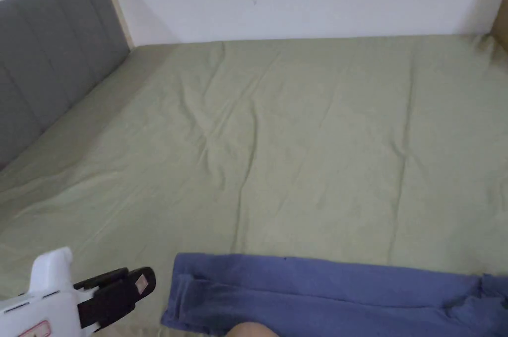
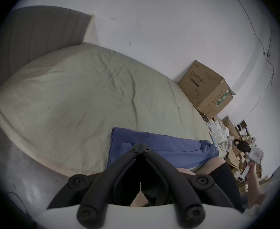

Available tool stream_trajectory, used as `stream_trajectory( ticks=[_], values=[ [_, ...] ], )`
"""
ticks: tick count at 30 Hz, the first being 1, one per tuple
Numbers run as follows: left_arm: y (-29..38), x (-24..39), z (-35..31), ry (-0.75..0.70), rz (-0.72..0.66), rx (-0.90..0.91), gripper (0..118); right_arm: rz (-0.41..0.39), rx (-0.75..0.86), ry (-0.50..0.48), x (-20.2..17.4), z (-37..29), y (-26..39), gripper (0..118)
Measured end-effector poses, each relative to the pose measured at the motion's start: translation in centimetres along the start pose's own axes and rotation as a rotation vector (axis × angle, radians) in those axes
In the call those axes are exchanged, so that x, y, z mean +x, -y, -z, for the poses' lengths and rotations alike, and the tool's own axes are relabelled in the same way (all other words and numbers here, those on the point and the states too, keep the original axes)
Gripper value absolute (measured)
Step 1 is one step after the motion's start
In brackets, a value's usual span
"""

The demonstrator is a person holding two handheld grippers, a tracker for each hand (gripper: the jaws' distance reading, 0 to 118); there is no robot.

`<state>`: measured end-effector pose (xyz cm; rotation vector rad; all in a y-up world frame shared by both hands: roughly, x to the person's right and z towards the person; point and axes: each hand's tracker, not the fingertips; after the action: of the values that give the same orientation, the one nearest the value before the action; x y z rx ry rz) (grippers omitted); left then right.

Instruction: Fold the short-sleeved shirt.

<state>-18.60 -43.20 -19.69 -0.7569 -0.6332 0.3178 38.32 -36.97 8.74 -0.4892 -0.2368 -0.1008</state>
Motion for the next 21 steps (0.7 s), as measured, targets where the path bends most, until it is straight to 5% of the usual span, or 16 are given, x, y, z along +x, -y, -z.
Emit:
stream_trajectory(
  ticks=[1,2,3,4,5,6,11,14,15,16,17,21],
  values=[
    [-0.6,-1.5,1.3,0.050,-0.032,-0.039,14,-0.006,-0.011,-0.013,-0.5,0.3,-0.1,0],
    [-1.0,-2.9,2.5,0.106,-0.092,-0.090,46,-0.004,-0.012,-0.020,-1.0,0.4,-0.2,0],
    [-1.3,-5.0,3.9,0.164,-0.167,-0.140,105,-0.002,-0.018,-0.039,-1.5,0.6,-0.1,0],
    [-1.5,-6.0,5.5,0.186,-0.210,-0.194,118,0.008,-0.027,-0.055,-1.6,1.1,-0.3,0],
    [-1.4,-6.8,6.9,0.201,-0.188,-0.266,112,0.011,-0.036,-0.063,-2.0,1.3,-0.3,0],
    [-1.2,-7.7,7.9,0.213,-0.200,-0.164,113,0.008,-0.037,-0.063,-2.5,1.5,-0.2,0],
    [-0.3,-9.2,12.5,0.239,-0.322,-0.286,117,-0.012,-0.072,-0.085,-4.1,2.6,-0.4,0],
    [0.1,-7.0,13.4,0.227,-0.214,-0.269,110,-0.018,-0.081,-0.092,-4.4,3.2,-0.9,0],
    [-0.2,-6.1,13.5,0.232,-0.167,-0.268,88,-0.019,-0.083,-0.093,-4.7,3.5,-1.0,0],
    [0.0,-5.6,14.1,0.204,-0.147,-0.277,23,-0.017,-0.085,-0.096,-4.4,3.7,-1.1,0],
    [0.8,-5.2,15.0,0.174,-0.168,-0.327,5,-0.017,-0.089,-0.099,-4.5,4.0,-1.2,0],
    [-0.4,-6.7,15.2,0.111,-0.098,-0.306,5,-0.029,-0.095,-0.114,-5.1,4.4,-1.9,0]
  ],
)
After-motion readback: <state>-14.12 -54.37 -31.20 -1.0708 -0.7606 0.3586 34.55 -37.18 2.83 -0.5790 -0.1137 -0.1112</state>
